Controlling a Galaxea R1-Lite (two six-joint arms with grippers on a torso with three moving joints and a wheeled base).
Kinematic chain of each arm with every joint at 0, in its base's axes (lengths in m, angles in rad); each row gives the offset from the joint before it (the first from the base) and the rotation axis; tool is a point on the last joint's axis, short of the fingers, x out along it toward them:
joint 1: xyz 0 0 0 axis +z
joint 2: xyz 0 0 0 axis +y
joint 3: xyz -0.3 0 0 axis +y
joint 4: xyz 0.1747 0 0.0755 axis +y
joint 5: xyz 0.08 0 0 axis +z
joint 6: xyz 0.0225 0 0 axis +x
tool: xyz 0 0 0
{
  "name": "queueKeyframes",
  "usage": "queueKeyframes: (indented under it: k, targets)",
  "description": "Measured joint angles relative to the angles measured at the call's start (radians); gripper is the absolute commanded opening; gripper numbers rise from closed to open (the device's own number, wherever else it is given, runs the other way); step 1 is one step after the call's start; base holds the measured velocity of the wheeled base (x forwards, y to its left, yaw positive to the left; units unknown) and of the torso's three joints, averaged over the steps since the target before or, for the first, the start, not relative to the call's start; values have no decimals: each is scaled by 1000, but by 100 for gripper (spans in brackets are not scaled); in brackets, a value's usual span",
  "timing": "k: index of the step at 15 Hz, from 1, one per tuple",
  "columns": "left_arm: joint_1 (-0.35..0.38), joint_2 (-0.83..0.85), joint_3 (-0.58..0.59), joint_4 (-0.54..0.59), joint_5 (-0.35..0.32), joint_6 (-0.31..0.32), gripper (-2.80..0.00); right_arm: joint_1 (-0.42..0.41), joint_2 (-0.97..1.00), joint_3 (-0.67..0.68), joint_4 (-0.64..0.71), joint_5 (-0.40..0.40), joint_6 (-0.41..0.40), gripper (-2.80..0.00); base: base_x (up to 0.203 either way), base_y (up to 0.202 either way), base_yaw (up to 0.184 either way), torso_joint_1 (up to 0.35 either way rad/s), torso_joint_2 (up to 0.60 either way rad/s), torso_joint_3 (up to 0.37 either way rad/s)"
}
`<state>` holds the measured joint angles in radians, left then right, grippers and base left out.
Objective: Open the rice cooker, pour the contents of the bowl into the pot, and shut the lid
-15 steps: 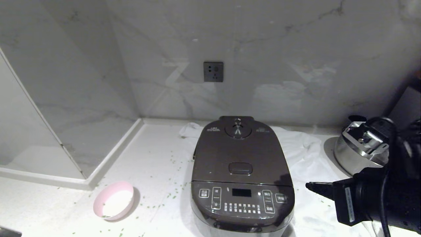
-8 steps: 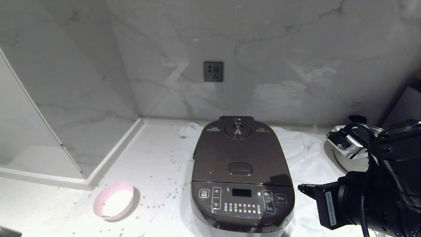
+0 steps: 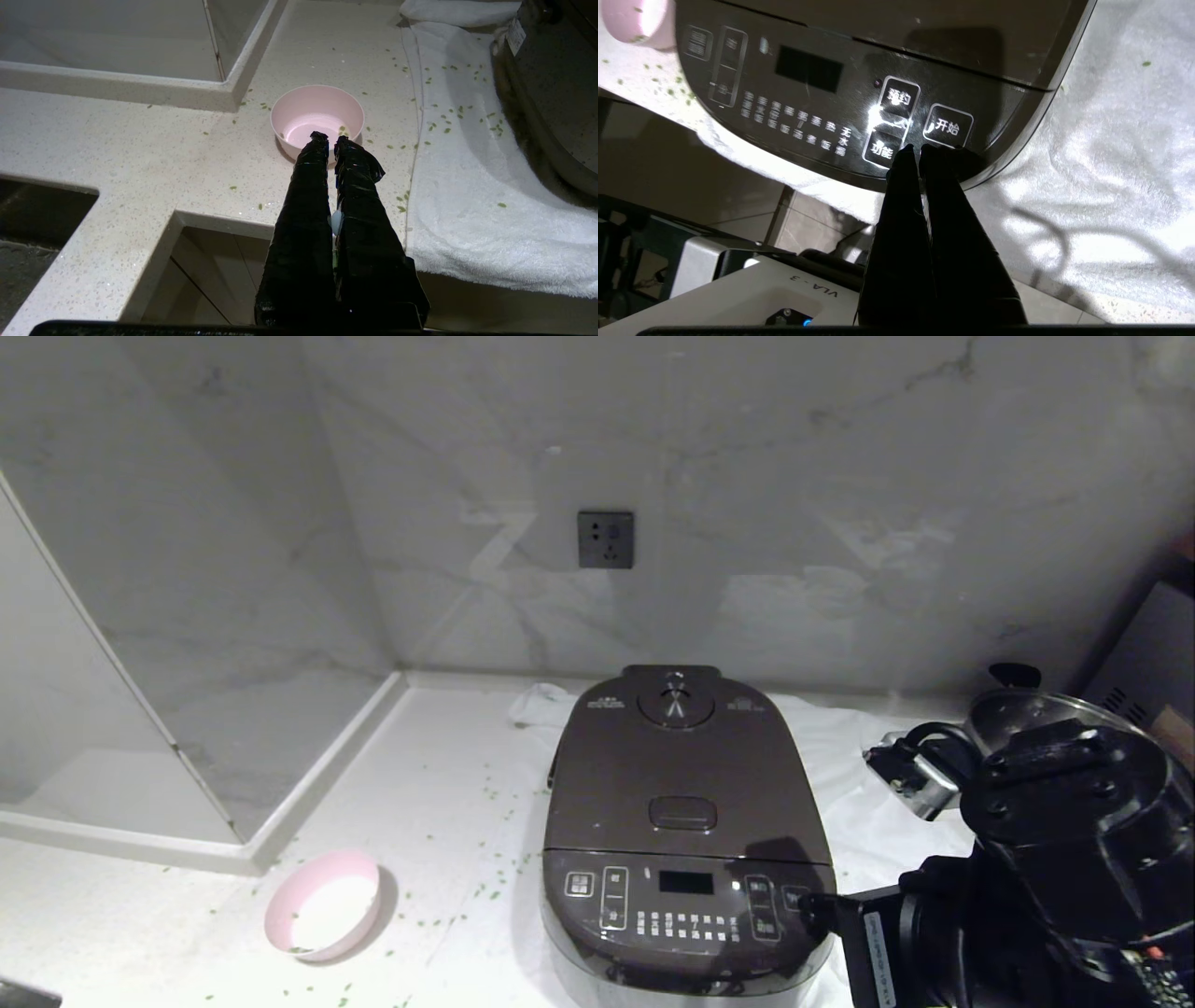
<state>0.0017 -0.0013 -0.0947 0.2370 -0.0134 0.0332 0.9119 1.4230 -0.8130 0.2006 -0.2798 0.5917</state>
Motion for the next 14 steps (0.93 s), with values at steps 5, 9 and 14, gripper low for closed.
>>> queueKeyframes:
  k: [5,9,14]
  targets:
    - [0,0,0,0,0,0,-280,-26,53,23,-69,5,0,-280,0,0,0,0,0,0]
    - [0,0,0,0,0,0,-280,-32,78,23,-82,7,-3,-280,0,0,0,0,0,0]
    - [0,0,0,0,0,0,-280,-44,83,26,-84,5,-14,-280,0,0,0,0,0,0]
